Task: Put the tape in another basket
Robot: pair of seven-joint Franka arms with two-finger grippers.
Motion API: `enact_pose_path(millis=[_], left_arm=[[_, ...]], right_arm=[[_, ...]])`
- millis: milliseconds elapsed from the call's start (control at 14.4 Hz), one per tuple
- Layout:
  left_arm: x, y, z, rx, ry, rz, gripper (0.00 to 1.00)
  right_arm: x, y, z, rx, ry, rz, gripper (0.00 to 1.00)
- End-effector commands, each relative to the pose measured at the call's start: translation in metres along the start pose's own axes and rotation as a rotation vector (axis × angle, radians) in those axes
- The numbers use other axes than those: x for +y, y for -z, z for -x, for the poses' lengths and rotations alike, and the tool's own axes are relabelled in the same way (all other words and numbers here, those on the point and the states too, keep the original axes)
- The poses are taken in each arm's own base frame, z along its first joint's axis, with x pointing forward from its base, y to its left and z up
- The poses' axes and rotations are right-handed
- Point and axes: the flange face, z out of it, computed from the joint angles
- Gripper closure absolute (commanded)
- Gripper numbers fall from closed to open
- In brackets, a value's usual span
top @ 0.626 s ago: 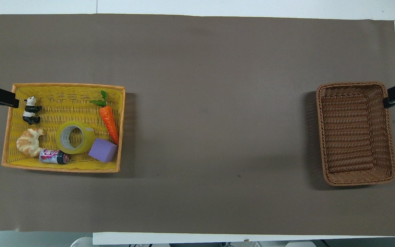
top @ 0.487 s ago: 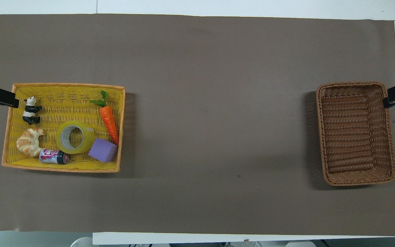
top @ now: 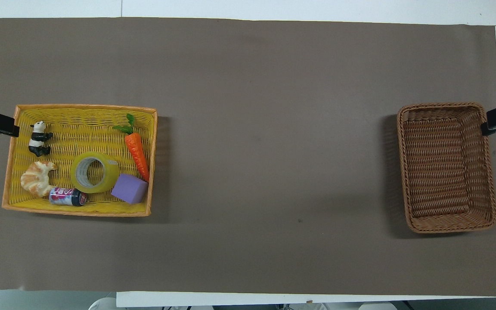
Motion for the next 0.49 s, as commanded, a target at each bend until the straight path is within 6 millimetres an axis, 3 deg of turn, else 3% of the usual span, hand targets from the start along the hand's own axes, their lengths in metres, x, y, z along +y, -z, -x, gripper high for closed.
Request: enact_pose_path(millis=[0,209,417], left_arm=[[0.009,-0.033,0.023,0.008,-0.008,-0.029,0.0],[0.025,-0.061,0.044,-0.01,-0.025,-0.037,0.0],[0.037,-0.114,0.069,-0.066,0.004,-0.043,0.0]], right_arm=[[0.001,0.0,0.006,-0.004,0.021,-0.016,0.01],[0.001,0.0,0.006,-0.004,0.021,-0.016,0.01],[0.001,0.0,0.006,-0.004,0.021,-0.016,0.01]])
